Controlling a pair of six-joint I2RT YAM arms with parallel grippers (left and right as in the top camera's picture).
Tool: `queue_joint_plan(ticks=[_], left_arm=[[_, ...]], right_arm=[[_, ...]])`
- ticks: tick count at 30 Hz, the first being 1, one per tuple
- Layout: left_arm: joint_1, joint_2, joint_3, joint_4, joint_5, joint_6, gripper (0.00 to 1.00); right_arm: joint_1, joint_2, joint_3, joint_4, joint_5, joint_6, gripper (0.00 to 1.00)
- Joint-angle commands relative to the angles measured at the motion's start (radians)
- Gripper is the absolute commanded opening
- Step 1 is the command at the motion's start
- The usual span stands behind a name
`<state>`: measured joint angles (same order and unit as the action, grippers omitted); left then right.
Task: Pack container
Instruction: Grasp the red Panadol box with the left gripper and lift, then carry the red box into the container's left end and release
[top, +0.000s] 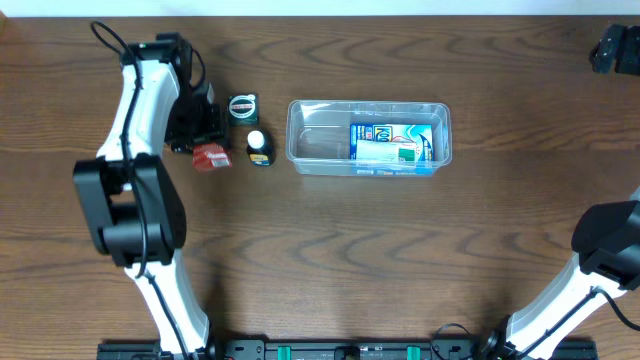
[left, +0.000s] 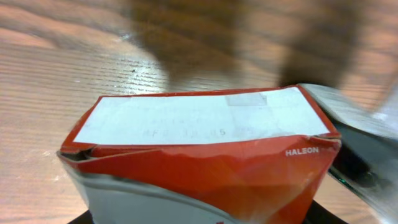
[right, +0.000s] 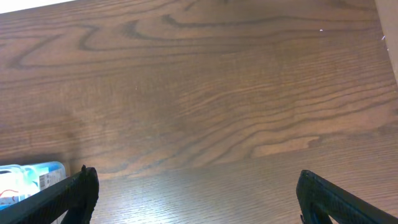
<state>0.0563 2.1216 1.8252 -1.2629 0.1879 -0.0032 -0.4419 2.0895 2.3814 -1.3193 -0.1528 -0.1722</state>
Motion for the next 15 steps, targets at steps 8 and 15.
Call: queue_joint_plan(ticks=[8, 15], left_arm=[[-0.188, -0.295, 0.042, 0.129, 0.066, -0.115, 0.57], [-0.390, -0.287, 0.042, 0.294, -0.003, -0.255, 0.57]], right_arm=[[-0.004, -0.011, 0.010, 0.000, -0.001, 0.011, 0.99], [-0.004, -0.011, 0.010, 0.000, -0.001, 0.011, 0.99]])
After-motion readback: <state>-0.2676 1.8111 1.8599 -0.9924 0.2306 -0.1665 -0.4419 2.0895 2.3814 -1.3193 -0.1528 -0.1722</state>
